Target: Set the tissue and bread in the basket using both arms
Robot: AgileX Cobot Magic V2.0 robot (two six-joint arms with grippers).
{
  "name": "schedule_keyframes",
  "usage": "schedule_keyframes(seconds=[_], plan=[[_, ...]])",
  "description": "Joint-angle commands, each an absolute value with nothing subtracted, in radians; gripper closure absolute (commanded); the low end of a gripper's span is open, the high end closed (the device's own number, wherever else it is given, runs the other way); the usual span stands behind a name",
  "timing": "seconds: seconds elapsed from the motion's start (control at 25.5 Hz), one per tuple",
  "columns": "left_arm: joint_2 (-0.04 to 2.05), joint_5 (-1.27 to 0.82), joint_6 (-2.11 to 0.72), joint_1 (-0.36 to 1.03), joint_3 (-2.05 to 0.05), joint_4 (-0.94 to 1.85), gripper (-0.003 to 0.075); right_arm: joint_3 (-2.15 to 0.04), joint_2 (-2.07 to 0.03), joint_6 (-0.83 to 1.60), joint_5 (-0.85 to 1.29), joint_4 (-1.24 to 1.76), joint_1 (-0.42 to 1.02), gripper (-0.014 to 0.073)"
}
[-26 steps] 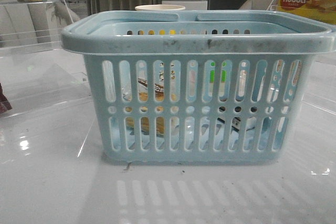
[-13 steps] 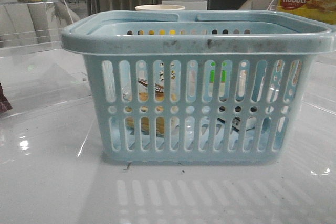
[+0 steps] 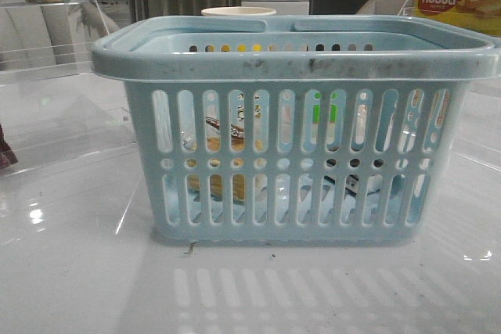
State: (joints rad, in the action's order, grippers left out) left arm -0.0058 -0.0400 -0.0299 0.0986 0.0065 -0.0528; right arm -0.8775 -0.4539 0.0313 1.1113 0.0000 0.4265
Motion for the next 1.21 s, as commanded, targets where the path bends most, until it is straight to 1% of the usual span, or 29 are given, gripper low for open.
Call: schedule_keyframes(seconds=[0.0,0.23,0.59,1.17], plan=[[-0.023,0.05,-0.027,0.105,0.006,-0.045,0.0629,-0.902,-0.436,0.061,1.033,-0.039,0.367,0.0565],[-0.023,0.05,-0.027,0.105,0.006,-0.045,0.0629,-0.859,-0.367,0.061,0.918,-0.07,0.261,0.0566],[-0.023,0.05,-0.027,0.105,0.006,-0.045,0.0629,-0.651,-0.22,0.061,0.593,-0.07,0.129,0.0566],[-0.023,0.05,-0.027,0.105,0.006,-0.045,0.0629,-0.261,-0.011,0.061,0.246,-0.065,0.054,0.0566]])
